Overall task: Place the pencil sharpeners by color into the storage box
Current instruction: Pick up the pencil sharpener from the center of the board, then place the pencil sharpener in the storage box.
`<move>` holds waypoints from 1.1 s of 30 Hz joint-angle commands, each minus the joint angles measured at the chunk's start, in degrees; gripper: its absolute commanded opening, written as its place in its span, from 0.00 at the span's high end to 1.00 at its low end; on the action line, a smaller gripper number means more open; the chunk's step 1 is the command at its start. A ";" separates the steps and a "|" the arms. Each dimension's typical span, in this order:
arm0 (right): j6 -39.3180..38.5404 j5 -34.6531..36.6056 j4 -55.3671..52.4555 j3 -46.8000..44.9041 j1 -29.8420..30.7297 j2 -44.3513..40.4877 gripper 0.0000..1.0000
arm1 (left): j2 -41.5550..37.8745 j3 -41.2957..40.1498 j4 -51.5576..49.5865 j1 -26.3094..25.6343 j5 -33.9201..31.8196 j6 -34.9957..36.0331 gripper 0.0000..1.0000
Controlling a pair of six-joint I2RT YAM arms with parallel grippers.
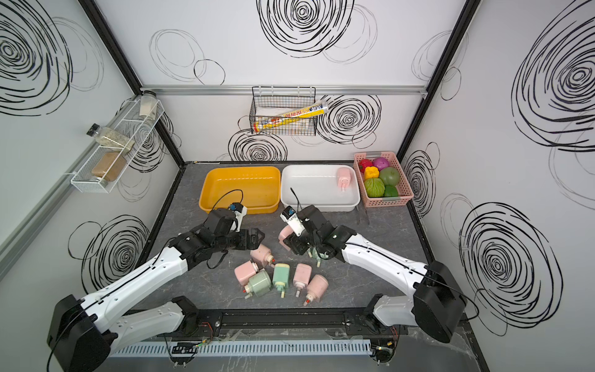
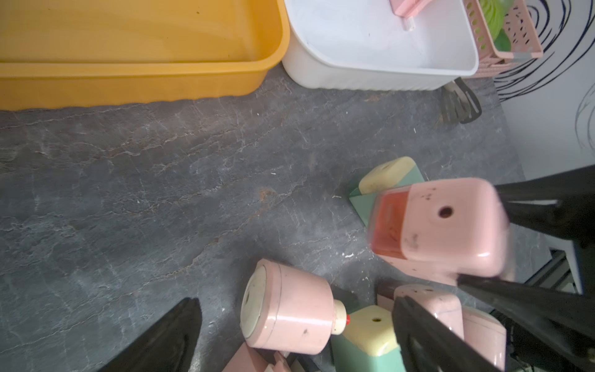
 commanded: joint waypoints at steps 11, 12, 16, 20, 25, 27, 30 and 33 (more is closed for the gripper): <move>8.07 0.01 17.09 -3.35 -13.96 -8.37 1.00 | 1.95 2.99 9.39 0.83 -9.17 -8.39 0.01; 8.80 0.61 17.98 -3.59 -15.07 -8.25 1.00 | 2.58 3.52 9.64 0.71 -9.50 -8.47 0.01; 10.39 -0.66 21.18 -4.12 -19.48 -6.96 1.00 | 4.85 4.05 12.45 -0.09 -11.99 -9.38 0.01; 10.31 0.04 22.04 -2.46 -21.84 -4.46 1.00 | 8.29 4.77 15.64 -0.86 -12.91 -10.37 0.01; 9.84 3.61 23.85 -1.19 -23.10 -2.07 1.00 | 13.21 7.81 16.95 -1.68 -15.37 -8.62 0.01; 9.72 5.30 24.73 -0.64 -23.46 -0.73 1.00 | 16.18 9.79 17.20 -1.87 -16.03 -7.65 0.01; 8.27 7.54 23.91 1.65 -23.77 2.55 1.00 | 20.30 13.17 17.29 -2.10 -17.16 -6.24 0.01; 7.41 8.12 23.00 4.17 -24.46 6.68 1.00 | 24.26 16.85 17.49 -2.27 -17.75 -4.74 0.01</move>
